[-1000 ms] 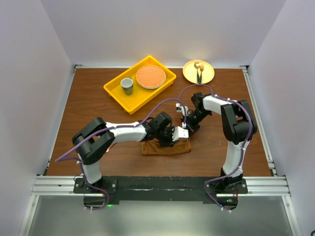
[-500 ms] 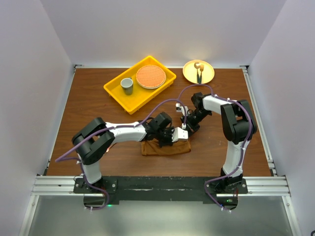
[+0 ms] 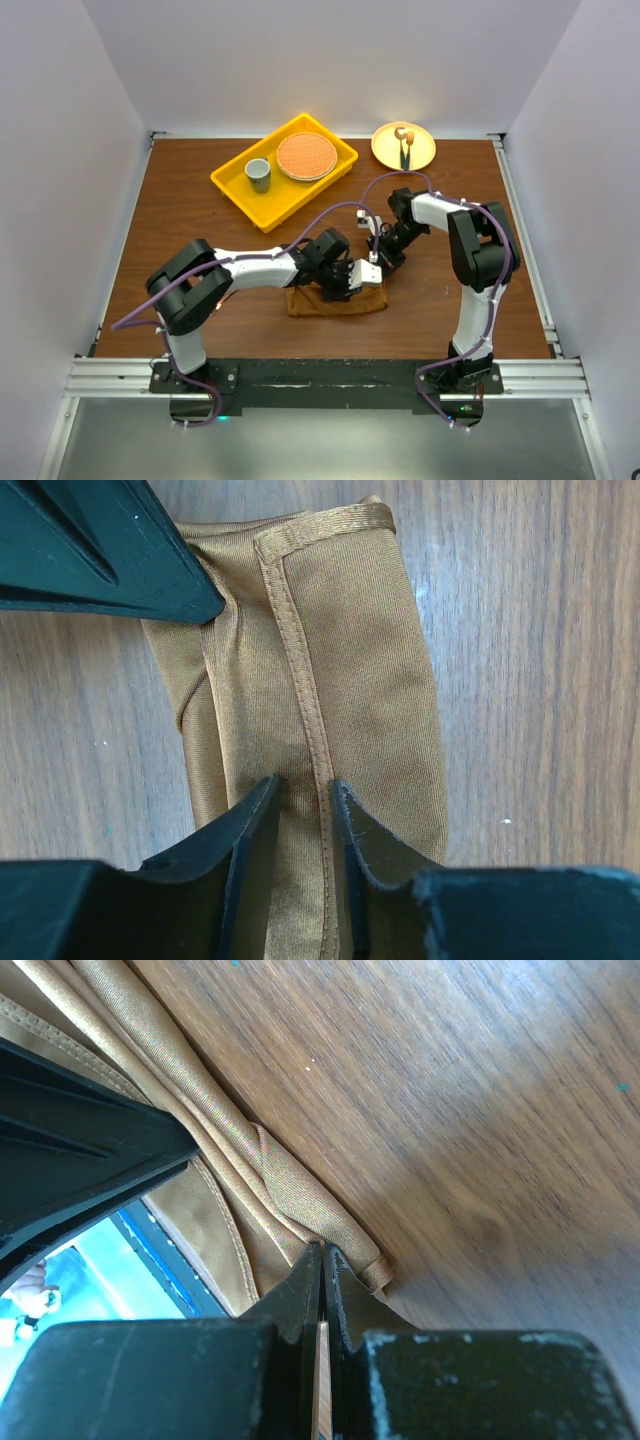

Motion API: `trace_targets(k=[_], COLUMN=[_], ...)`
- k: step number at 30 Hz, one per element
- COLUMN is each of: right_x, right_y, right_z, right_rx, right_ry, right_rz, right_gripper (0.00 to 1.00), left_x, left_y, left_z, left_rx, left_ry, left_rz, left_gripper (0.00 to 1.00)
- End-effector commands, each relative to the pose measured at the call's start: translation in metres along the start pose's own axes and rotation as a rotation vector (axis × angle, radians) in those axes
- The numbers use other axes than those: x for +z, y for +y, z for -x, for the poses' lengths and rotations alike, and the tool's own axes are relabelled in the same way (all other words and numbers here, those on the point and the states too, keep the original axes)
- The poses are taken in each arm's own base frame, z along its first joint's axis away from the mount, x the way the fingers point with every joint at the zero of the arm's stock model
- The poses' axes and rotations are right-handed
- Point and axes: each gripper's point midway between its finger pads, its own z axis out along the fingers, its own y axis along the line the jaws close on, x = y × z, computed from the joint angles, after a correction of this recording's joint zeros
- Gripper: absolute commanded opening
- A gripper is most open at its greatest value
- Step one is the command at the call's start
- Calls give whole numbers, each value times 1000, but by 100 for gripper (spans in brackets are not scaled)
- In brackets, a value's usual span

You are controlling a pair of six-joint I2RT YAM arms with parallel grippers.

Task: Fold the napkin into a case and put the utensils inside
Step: Smooth out the smaller rectangle-folded napkin at the center of the board.

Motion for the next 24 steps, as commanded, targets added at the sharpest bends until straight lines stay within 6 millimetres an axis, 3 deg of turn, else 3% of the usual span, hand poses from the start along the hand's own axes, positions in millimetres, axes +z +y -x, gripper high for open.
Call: trace_targets(k=[1, 5, 9, 15, 24], right_x=[4, 4, 4, 5, 5], right_y=[-20, -20, -20, -20, -21], right_z=[11, 11, 12, 12, 11], right_rx=[-78, -79, -84, -82, -80], right_ry=[-14, -12, -14, -12, -11], right_rz=[-62, -62, -63, -60, -63], right_gripper=[0, 0, 0, 0, 0], left_x=[-2, -19, -30, -26, -3], left_y=[6, 13, 13, 5, -2], left_z=[13, 45, 64, 55, 18], left_rx=[31, 64, 62, 38, 21], left_ry=[-24, -97, -133, -109, -29], left_rz=[15, 47, 41, 7, -34], left_gripper=[31, 33, 33, 31, 32])
